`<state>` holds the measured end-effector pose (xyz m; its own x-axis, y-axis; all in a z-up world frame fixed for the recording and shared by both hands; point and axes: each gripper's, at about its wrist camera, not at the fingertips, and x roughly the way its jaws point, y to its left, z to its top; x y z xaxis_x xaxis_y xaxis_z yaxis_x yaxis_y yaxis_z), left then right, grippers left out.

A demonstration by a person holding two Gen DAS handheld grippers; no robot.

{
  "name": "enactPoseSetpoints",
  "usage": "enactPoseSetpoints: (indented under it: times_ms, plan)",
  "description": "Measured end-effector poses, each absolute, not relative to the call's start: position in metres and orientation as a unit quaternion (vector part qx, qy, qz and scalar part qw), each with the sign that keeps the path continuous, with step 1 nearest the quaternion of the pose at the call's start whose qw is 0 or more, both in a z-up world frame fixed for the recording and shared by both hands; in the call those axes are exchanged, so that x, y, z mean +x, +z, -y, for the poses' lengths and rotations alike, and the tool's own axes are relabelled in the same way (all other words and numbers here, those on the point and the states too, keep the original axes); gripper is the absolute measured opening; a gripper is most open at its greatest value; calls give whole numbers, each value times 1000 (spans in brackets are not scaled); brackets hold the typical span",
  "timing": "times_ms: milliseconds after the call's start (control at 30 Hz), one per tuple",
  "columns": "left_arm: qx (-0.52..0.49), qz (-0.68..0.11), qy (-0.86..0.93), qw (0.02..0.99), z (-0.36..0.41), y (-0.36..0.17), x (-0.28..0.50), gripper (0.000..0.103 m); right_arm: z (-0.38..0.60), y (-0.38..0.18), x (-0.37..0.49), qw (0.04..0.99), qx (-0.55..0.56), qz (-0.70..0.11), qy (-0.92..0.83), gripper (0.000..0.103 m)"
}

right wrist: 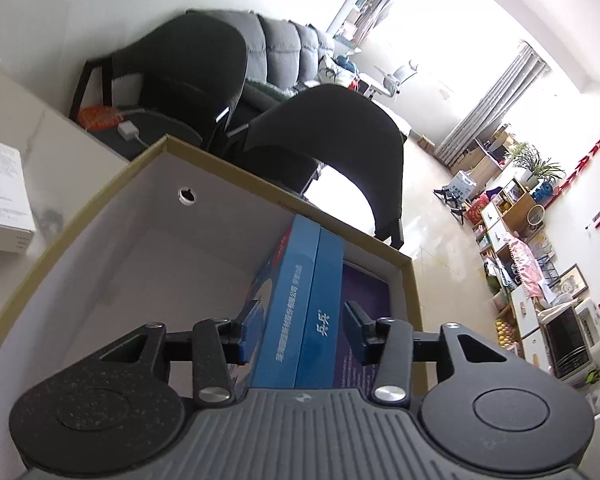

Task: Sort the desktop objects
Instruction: 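Push the long box down beside the other boxes and open the right gripper, then move the left gripper to the long white-and-yellow medicine box and grasp it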

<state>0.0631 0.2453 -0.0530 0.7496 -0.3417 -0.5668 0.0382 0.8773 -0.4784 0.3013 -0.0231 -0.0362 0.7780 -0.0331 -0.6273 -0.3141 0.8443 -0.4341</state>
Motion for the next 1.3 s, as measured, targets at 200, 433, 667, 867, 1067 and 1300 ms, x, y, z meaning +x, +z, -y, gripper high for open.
enactPoseSetpoints:
  times_ms: [200,433,667,867,1067,1300]
  plan:
    - [-210,-336,-92,914,-255,-46,53,60,36,-20,269,916,-242,-303,98,58]
    - [-184,-334,-79,921,-260,-44,43,67,51,-8,236,927,-214,-284,116,58]
    - [-119,-329,-72,934,-259,-45,52,68,63,-5,206,929,-201,-282,131,58]
    - [-27,-304,-75,949,-253,-46,66,74,75,0,178,933,-186,-272,144,65]
    - [91,-273,-94,953,-242,-45,74,79,87,6,151,937,-176,-256,159,74]
    - [184,-260,-128,939,-235,-47,89,86,95,7,126,937,-174,-244,179,79]
